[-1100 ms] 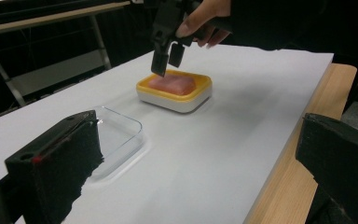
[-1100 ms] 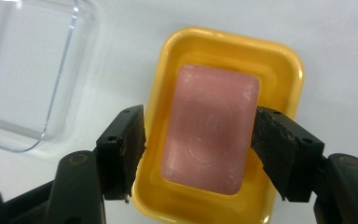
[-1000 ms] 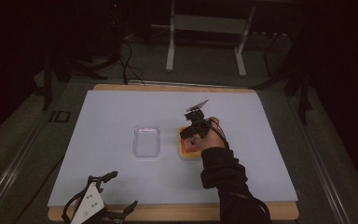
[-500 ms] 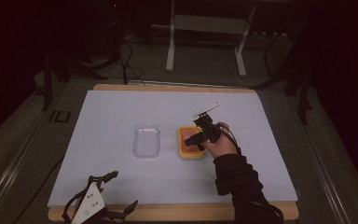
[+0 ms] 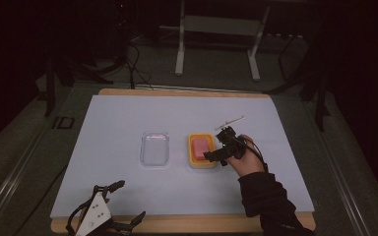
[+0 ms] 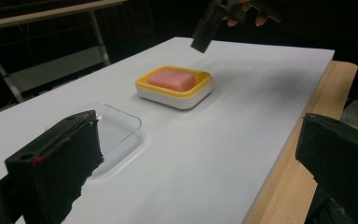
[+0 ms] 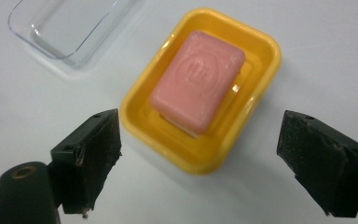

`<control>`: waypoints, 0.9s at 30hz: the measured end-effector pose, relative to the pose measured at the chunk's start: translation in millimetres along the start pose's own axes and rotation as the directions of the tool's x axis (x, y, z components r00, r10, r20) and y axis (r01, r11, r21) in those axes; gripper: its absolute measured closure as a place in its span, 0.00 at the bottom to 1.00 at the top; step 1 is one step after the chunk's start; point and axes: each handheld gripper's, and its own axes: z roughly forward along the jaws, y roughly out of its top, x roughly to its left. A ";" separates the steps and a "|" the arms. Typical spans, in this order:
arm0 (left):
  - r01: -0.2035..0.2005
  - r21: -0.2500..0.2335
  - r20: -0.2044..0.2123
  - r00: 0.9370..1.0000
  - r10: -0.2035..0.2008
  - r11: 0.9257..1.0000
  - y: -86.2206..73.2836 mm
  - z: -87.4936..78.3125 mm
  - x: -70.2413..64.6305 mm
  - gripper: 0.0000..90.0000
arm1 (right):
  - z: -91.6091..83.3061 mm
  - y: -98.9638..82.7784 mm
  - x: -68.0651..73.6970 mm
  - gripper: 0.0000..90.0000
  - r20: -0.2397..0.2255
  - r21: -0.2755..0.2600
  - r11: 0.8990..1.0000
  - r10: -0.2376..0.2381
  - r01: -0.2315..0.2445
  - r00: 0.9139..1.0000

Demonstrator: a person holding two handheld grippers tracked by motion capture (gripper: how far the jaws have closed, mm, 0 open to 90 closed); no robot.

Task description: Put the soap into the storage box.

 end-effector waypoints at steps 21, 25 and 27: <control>0.000 0.005 0.000 1.000 0.000 1.000 -0.1 1.6 -0.5 0.01 | -26.4 -70.4 -19.2 0.16 0.009 -0.087 0.996 -0.020 0.021 1.000; 0.001 0.004 0.003 1.000 -0.001 1.000 0.1 1.5 -0.6 0.01 | -26.3 -86.4 -20.4 0.15 0.005 -0.075 0.995 -0.061 0.061 0.998; 0.001 0.003 0.004 1.000 -0.001 1.000 0.4 1.2 -0.6 0.01 | -26.9 -93.4 -23.4 0.15 0.001 -0.082 0.995 -0.054 0.054 0.999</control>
